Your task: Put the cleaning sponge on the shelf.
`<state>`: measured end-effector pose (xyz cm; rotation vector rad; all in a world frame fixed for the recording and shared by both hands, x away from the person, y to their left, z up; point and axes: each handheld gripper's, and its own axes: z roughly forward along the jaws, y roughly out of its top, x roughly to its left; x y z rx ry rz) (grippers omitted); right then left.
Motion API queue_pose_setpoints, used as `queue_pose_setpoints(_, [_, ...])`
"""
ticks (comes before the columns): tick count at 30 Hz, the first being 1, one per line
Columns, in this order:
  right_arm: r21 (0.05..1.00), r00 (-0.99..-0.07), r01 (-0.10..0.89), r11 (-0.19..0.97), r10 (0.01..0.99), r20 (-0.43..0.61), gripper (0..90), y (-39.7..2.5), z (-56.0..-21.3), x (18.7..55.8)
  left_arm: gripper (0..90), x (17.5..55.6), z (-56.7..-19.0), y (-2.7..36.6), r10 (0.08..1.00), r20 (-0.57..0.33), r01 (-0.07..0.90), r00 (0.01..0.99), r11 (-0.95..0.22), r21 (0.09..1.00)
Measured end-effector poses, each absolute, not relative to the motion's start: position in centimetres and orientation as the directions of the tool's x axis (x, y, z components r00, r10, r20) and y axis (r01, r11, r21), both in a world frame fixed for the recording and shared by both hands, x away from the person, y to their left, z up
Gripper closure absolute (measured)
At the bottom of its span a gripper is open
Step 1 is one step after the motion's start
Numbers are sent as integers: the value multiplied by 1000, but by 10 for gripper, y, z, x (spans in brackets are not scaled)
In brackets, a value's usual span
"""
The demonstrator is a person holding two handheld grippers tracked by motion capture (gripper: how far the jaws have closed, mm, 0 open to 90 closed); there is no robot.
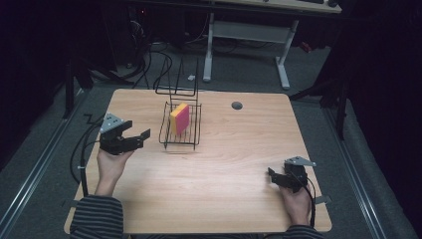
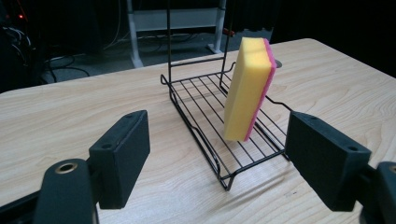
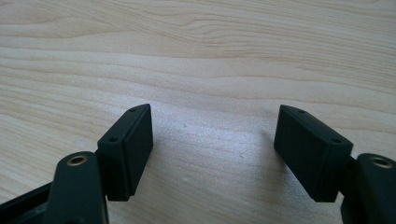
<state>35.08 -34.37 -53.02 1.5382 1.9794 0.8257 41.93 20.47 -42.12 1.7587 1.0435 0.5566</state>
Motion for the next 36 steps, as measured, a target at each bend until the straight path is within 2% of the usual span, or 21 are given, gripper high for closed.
queue_pose_setpoints(36, [721,-239,670,179,971,-19,285,-344,-530,351,236,400,-442,226,868,-111,427,483,-123,896])
